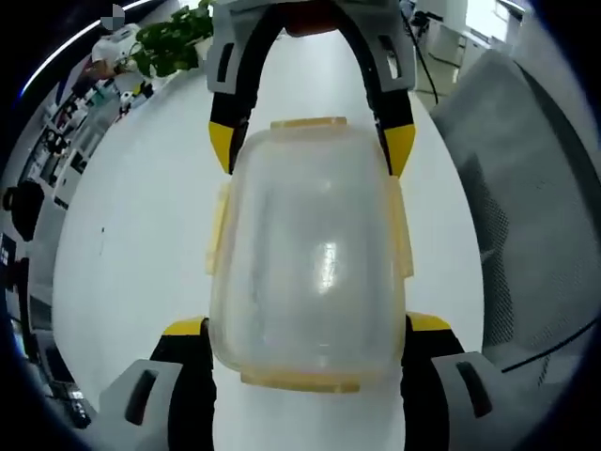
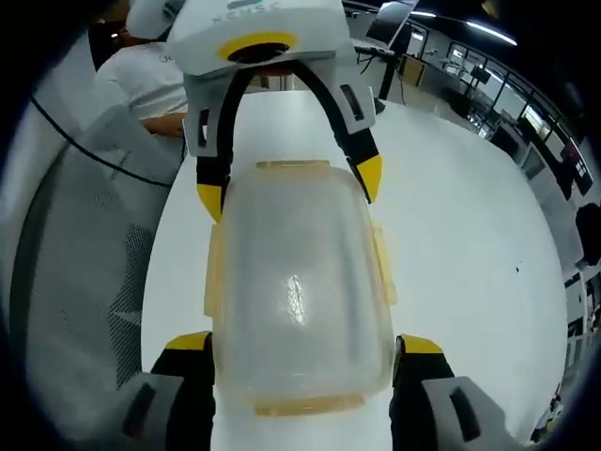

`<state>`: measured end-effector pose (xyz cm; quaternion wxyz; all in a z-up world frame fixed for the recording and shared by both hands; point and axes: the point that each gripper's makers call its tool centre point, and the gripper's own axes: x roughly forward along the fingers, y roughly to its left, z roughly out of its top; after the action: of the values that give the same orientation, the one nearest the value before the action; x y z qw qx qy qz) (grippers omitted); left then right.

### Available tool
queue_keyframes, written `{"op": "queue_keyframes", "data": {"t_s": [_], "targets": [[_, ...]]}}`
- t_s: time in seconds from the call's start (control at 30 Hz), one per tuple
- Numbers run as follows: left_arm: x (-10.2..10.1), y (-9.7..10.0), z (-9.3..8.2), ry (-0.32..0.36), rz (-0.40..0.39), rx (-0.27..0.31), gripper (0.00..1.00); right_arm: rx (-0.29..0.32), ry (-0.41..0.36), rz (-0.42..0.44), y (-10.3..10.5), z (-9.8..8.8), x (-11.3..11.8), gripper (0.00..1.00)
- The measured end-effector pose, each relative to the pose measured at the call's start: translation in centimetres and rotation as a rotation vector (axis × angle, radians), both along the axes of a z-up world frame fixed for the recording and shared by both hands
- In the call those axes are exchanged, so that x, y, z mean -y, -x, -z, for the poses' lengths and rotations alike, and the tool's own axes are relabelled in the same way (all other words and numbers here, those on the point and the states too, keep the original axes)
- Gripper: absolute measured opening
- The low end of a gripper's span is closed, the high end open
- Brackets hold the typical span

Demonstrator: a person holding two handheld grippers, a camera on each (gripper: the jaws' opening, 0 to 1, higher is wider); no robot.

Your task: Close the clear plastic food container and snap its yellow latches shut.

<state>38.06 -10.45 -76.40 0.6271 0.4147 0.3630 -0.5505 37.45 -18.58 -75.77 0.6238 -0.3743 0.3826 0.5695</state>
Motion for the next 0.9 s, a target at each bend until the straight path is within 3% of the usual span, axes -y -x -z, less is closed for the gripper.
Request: {"op": "queue_keyframes", "data": {"t_s": [0.1,0.23,0.43,0.9], "targets": [[-2.3,-0.2,0.1,-0.017,-0.008,-0.002,0.80,0.002,-0.004,-0.007,-0.1,0.0,-2.3,0.76],[-3.8,-0.1,0.2,-0.023,-0.020,-0.009,0.80,0.005,0.005,-0.020,-0.1,0.0,-3.7,0.76],[-3.6,-0.7,0.3,-0.016,-0.032,-0.017,0.81,0.004,0.012,-0.038,-0.9,0.1,-3.6,0.76],[-4.0,-5.8,0.6,-0.030,-0.004,-0.050,0.83,0.002,0.014,-0.022,-6.1,0.2,-4.0,0.76]]}}
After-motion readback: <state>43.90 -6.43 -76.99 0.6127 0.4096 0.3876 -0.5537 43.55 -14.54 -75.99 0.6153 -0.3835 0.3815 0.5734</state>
